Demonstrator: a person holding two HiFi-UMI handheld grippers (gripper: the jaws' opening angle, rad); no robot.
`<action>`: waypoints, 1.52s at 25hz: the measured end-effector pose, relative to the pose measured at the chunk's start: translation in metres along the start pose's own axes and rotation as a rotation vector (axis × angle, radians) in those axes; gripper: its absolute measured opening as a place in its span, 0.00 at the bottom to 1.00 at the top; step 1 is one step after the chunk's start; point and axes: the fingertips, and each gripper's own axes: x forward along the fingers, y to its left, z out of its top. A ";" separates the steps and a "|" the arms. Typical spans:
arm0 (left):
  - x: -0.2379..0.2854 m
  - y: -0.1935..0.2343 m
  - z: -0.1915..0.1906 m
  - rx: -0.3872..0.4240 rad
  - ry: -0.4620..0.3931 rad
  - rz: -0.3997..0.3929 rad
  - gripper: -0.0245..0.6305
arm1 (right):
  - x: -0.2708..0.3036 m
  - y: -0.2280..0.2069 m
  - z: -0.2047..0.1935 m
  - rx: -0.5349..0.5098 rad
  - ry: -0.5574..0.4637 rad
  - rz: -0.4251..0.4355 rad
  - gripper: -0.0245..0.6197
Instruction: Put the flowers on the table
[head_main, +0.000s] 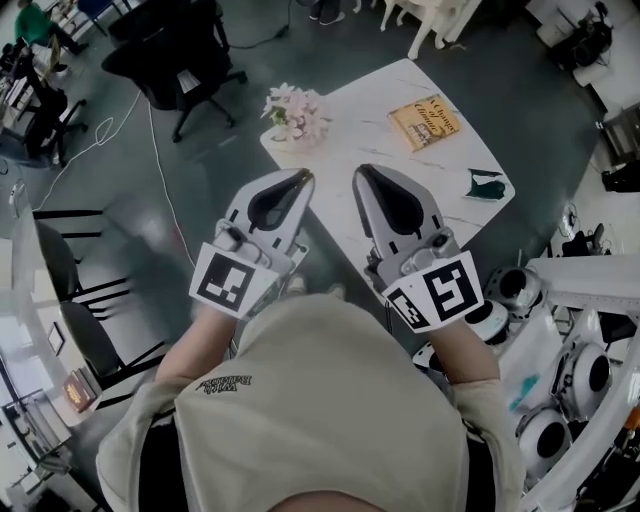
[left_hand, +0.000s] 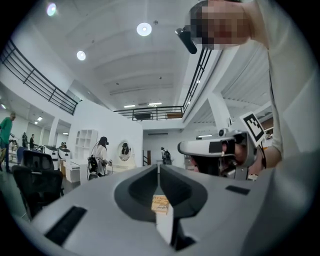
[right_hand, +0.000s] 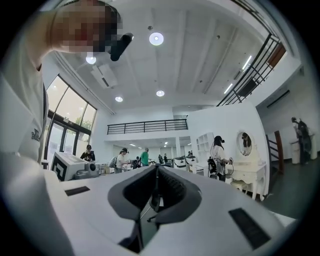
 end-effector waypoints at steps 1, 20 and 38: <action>-0.002 -0.001 -0.002 -0.004 0.003 0.004 0.07 | -0.002 0.002 -0.001 0.005 0.002 0.003 0.07; 0.001 -0.008 0.001 0.017 0.010 0.019 0.06 | -0.008 0.001 -0.004 -0.062 0.000 -0.003 0.05; -0.011 -0.007 0.001 0.025 0.037 0.031 0.06 | -0.002 0.025 -0.005 -0.062 0.004 0.047 0.05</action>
